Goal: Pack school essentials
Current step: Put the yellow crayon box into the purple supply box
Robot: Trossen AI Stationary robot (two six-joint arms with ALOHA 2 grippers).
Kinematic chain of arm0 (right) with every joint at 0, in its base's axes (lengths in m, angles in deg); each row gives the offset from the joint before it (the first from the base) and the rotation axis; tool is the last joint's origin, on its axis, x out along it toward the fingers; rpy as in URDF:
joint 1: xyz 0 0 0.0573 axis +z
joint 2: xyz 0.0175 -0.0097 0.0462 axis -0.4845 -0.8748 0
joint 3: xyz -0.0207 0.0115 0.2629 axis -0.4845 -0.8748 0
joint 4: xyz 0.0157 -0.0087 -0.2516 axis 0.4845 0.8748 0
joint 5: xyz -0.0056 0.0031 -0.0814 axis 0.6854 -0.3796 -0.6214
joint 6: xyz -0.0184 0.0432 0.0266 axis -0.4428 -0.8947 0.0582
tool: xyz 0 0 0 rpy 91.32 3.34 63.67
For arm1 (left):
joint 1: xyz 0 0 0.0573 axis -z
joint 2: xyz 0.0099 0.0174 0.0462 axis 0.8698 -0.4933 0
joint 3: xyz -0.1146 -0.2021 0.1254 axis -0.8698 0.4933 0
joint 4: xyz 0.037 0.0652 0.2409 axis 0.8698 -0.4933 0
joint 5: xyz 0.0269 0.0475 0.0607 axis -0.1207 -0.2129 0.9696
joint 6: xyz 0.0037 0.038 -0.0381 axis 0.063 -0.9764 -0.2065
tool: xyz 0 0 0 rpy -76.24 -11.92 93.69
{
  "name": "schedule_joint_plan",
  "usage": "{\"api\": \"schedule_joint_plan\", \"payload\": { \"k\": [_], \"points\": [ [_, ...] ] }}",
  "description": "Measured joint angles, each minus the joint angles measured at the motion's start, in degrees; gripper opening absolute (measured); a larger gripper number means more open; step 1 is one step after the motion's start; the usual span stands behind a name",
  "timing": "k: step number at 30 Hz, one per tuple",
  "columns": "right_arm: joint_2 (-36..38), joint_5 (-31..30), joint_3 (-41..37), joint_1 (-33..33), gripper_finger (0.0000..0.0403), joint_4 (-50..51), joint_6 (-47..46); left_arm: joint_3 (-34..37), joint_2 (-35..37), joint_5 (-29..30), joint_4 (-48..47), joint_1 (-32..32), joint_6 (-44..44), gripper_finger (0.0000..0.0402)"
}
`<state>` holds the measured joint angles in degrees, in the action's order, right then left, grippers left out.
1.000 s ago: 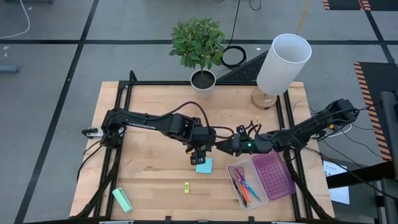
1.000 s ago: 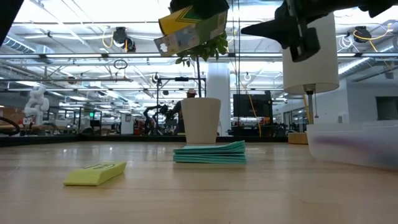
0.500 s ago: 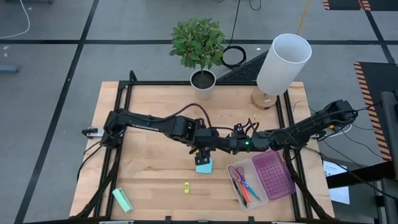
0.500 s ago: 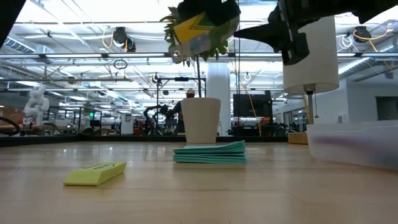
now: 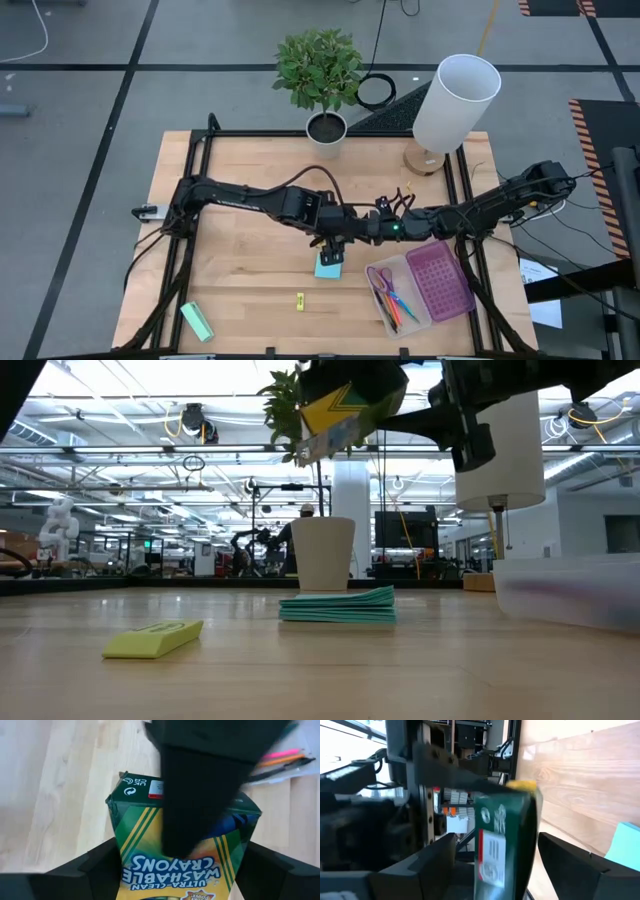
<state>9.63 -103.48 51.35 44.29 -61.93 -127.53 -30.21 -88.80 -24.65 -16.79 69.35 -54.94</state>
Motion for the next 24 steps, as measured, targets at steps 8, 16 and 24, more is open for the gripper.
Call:
{"api": "schedule_joint_plan", "payload": {
  "k": [8, 16, 24],
  "points": [
    [0.0, 0.04, 0.0, 0.02, 0.025, 1.74, 0.2, 0.0, 0.0, -0.26, 3.12, -0.27, -2.75, 0.0314],
    [0.0, 0.07, 0.0, 0.02, 0.0228, 1.72, 0.62, 0.02, 0.0, -0.27, 4.43, -0.29, -5.32, 0.0314],
    [0.07, 0.02, 0.02, 0.02, 0.0198, 1.63, 0.64, 0.02, 0.0, -0.25, 4.81, -0.26, -7.89, 0.0314]
  ]
}}
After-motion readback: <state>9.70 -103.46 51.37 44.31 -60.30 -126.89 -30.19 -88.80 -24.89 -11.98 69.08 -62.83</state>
